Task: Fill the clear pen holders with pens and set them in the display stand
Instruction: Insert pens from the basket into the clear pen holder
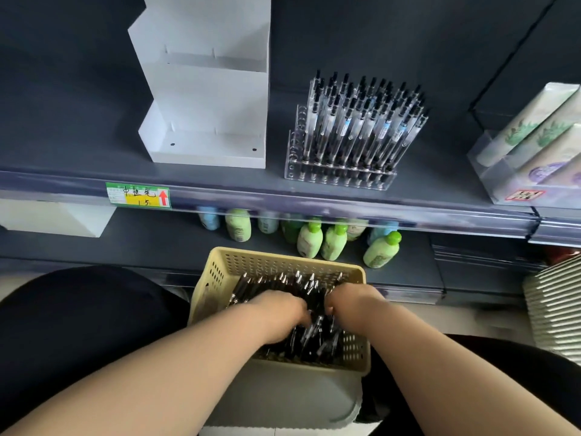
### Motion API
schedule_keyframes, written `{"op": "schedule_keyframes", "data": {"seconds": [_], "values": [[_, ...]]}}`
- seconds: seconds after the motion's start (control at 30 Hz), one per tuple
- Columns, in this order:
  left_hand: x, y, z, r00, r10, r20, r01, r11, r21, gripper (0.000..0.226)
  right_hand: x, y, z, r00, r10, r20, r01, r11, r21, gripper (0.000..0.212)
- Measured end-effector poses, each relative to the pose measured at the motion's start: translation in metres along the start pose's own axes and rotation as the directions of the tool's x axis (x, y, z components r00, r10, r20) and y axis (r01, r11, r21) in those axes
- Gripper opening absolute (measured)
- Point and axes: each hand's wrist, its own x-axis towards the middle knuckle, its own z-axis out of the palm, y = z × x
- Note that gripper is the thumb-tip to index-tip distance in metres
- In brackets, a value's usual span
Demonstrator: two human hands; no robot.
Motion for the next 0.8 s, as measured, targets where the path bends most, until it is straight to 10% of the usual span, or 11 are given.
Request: {"op": "schedule_keyframes", "data": {"seconds": [0.2,0.8], "values": [[0.018,0.018,0.014,0.932,0.35,0.094,-0.339,0.754,0.563,0.036,0.01,-0.022,0.028,0.99,-0.045,0.134,0.08,0.961,-0.263,0.032],[0.039,-0.001,0.027,0.922,0.386,0.012,-0.322,0.753,0.574,0.028,0.004,0.001,0.007,0.996,-0.092,-0.003,0.092,0.991,-0.101,0.026]]}}
